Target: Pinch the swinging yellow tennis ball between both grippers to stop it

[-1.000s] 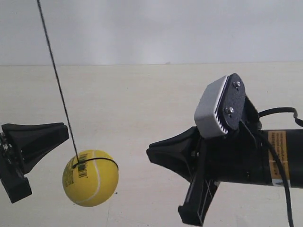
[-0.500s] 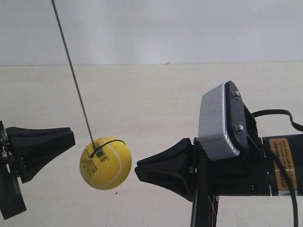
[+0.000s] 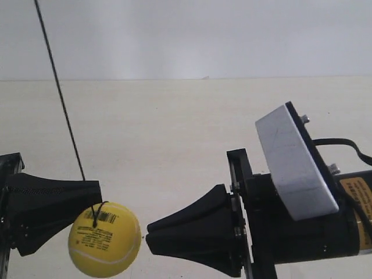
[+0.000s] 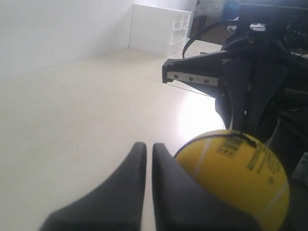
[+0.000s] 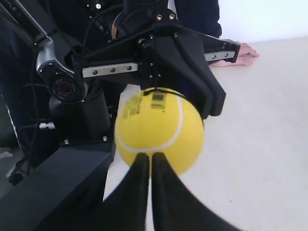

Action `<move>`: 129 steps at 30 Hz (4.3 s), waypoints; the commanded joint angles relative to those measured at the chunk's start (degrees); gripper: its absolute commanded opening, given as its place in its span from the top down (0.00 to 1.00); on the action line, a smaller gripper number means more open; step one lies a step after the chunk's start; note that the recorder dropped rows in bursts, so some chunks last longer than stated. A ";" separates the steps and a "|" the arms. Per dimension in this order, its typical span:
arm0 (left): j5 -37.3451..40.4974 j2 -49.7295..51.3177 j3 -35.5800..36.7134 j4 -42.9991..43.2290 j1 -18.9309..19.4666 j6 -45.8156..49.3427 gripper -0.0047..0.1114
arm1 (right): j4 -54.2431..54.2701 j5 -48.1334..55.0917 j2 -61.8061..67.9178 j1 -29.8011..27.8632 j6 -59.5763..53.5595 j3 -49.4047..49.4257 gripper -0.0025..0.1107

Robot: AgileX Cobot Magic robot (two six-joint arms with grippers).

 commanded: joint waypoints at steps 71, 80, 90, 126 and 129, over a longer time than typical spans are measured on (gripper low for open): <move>1.15 0.20 0.23 -0.61 -0.18 1.06 0.92 | 0.80 3.15 0.18 0.09 -0.30 -0.17 0.98; 6.67 0.20 0.23 -4.43 -0.18 -1.13 0.92 | 0.80 7.09 0.18 0.09 -0.36 -0.17 0.98; 12.20 0.20 0.23 -8.17 -0.18 -1.97 0.92 | 1.68 13.37 0.18 0.09 -0.36 -0.17 0.98; 48.19 -31.44 5.48 -27.00 -0.18 -4.97 0.92 | 17.73 57.69 -14.13 0.09 2.25 -0.46 0.98; 48.19 -37.20 7.06 -27.00 -0.18 -5.98 0.92 | 17.83 55.04 -20.73 0.09 2.84 1.26 0.98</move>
